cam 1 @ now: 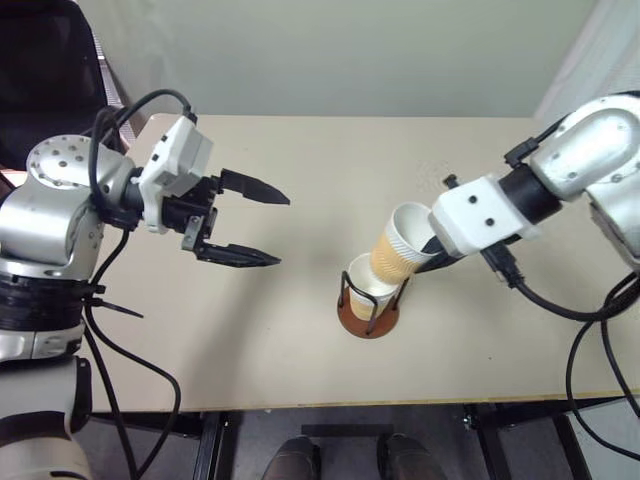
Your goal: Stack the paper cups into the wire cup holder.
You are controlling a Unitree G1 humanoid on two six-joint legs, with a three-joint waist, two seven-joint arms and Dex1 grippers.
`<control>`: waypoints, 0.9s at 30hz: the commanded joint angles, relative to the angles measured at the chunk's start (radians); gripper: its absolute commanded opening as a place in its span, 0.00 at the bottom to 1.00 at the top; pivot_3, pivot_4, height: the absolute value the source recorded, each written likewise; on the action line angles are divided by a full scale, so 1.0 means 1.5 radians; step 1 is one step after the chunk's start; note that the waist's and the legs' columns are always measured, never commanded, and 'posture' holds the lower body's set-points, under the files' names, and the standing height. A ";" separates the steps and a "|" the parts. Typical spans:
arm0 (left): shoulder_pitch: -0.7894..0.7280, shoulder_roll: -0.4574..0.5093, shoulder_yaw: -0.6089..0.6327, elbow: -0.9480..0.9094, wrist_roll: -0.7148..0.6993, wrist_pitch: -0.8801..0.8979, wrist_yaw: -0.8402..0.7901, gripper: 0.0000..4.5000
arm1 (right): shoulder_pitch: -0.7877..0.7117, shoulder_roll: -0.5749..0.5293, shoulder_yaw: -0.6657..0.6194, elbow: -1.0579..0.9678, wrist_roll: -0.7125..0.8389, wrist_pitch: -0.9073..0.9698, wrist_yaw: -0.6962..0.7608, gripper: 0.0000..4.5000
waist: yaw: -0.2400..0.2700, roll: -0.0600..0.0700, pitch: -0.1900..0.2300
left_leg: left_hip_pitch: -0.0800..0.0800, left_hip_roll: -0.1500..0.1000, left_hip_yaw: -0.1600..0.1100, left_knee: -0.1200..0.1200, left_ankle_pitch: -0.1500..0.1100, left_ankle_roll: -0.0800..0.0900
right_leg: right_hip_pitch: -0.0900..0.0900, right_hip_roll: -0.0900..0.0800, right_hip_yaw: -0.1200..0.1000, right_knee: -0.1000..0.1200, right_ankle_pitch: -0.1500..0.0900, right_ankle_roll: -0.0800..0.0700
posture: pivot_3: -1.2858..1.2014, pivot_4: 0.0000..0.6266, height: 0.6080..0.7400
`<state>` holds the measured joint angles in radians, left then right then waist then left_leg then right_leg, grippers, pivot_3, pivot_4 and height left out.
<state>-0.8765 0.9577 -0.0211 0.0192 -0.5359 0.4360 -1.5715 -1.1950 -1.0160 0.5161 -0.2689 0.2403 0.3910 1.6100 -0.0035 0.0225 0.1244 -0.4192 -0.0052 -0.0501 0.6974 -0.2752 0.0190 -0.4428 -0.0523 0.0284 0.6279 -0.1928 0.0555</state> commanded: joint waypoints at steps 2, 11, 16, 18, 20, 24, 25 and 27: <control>0.000 0.009 0.011 -0.024 0.002 0.001 0.004 1.00 | 0.004 0.018 0.018 0.021 -0.056 -0.059 0.003 0.01 | 0.000 0.000 0.000 | 0.000 0.000 0.000 0.000 0.000 0.000 | 0.000 0.000 0.000 0.000 0.000 0.000 | 0.52 0.24 1.00; -0.012 -0.005 -0.002 -0.019 0.016 -0.002 0.009 1.00 | -0.019 0.051 -0.029 0.025 -0.050 0.005 0.000 0.44 | 0.000 0.000 0.000 | 0.000 0.000 0.000 0.000 0.000 0.000 | 0.000 0.000 0.000 0.000 -0.001 -0.002 | 0.52 0.24 1.00; -0.021 -0.013 -0.007 -0.003 0.026 -0.006 0.012 1.00 | -0.061 0.031 -0.140 0.036 0.029 0.175 -0.020 0.82 | 0.000 0.000 0.000 | 0.000 0.000 0.000 0.000 0.000 0.000 | 0.000 0.000 0.000 0.000 -0.002 -0.004 | 0.52 0.24 1.00; -0.023 -0.016 -0.005 0.007 0.033 -0.008 0.020 1.00 | -0.054 0.011 -0.189 0.039 0.051 0.241 -0.044 0.82 | 0.001 0.000 0.000 | 0.000 0.000 0.000 -0.001 0.000 0.000 | 0.000 0.000 0.000 0.000 -0.003 -0.006 | 0.52 0.24 1.00; -0.022 -0.014 0.001 0.029 0.041 -0.016 0.025 1.00 | -0.040 -0.002 -0.231 0.034 0.071 0.311 -0.081 0.82 | 0.001 0.000 0.000 | 0.000 0.000 0.000 -0.001 0.000 0.000 | 0.000 0.000 0.000 -0.001 -0.004 -0.007 | 0.52 0.24 1.00; -0.015 -0.016 0.034 0.082 0.061 -0.020 0.091 1.00 | 0.103 -0.007 -0.419 -0.022 0.112 0.463 -0.222 0.82 | 0.002 -0.001 0.000 | 0.000 0.000 0.000 -0.001 0.000 -0.001 | 0.001 0.000 0.000 -0.001 -0.003 -0.005 | 0.52 0.24 1.00; -0.012 -0.015 0.043 0.089 0.063 -0.018 0.109 1.00 | 0.150 -0.012 -0.452 -0.040 0.112 0.479 -0.244 0.82 | 0.002 -0.001 0.000 | 0.000 0.000 0.000 -0.001 0.000 -0.001 | 0.001 0.000 0.000 0.000 -0.003 -0.004 | 0.52 0.24 1.00; 0.009 -0.009 0.057 0.085 0.064 -0.010 0.132 1.00 | 0.254 -0.018 -0.511 -0.080 0.115 0.500 -0.279 0.82 | 0.004 -0.001 0.000 | 0.000 0.000 0.000 -0.002 0.000 -0.002 | 0.000 0.000 0.000 0.000 -0.001 -0.002 | 0.52 0.24 1.00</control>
<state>-0.8741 0.9261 0.0166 0.1586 -0.4404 0.4178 -1.4037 -0.8523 -1.0268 -0.1585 -0.3282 0.3985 1.1071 1.2388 0.0023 0.0208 0.1250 -0.4191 -0.0051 -0.0502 0.6948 -0.2748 0.0165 -0.4421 -0.0526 0.0286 0.6270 -0.1945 0.0530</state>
